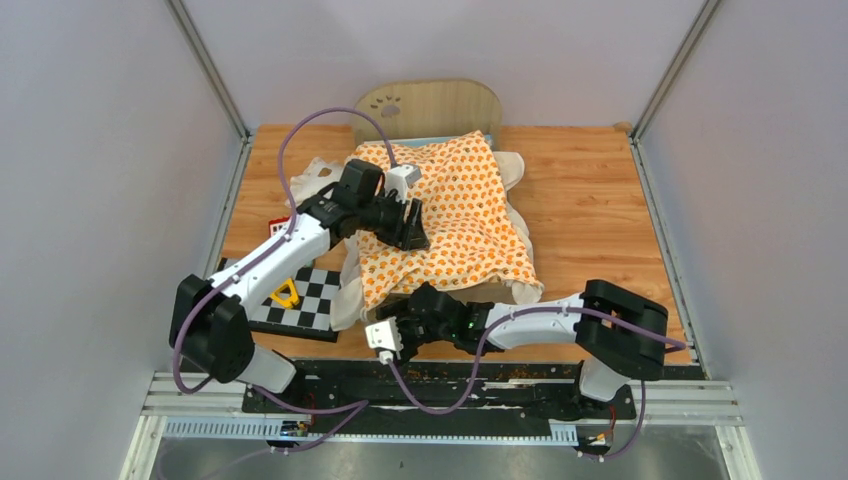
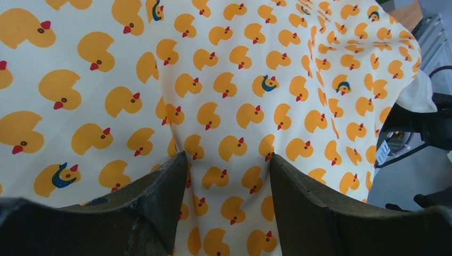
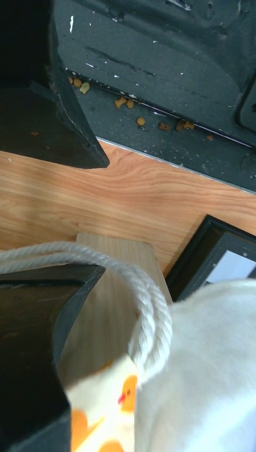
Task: Set up the pet bed
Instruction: Adjust the mattress on the bed frame.
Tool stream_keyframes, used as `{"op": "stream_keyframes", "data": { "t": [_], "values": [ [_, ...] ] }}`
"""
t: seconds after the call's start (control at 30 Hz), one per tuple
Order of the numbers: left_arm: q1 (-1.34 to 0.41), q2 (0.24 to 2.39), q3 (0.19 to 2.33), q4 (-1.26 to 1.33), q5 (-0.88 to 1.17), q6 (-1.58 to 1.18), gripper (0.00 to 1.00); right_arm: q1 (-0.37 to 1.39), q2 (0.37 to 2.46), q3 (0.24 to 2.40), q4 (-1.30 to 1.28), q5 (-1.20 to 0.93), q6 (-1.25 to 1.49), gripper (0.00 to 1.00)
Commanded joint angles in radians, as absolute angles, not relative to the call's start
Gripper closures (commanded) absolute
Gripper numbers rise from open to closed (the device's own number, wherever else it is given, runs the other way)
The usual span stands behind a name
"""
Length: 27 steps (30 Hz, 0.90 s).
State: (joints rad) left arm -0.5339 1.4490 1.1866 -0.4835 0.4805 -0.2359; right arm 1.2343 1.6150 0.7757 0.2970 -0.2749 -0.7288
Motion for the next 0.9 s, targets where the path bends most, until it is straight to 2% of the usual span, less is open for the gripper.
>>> {"op": "stream_keyframes", "data": {
  "t": [0.0, 0.27, 0.33, 0.53, 0.87],
  "values": [
    [-0.526, 1.492, 1.211, -0.510, 0.472, -0.210, 0.34, 1.205, 1.650, 0.806, 0.343, -0.294, -0.668, 0.37],
    [-0.526, 1.555, 1.206, -0.497, 0.437, -0.234, 0.39, 1.233, 1.655, 0.753, 0.329, -0.317, -0.581, 0.42],
    [-0.526, 1.573, 1.206, -0.489, 0.437, -0.242, 0.44, 1.245, 1.655, 0.744, 0.330, -0.328, -0.559, 0.43],
    [-0.525, 1.630, 1.206, -0.476, 0.439, -0.259, 0.65, 1.295, 1.641, 0.724, 0.307, -0.353, -0.510, 0.45],
    [-0.518, 1.695, 1.204, -0.455, 0.428, -0.276, 0.71, 1.428, 1.553, 0.675, 0.261, -0.353, -0.430, 0.47]
  ]
}}
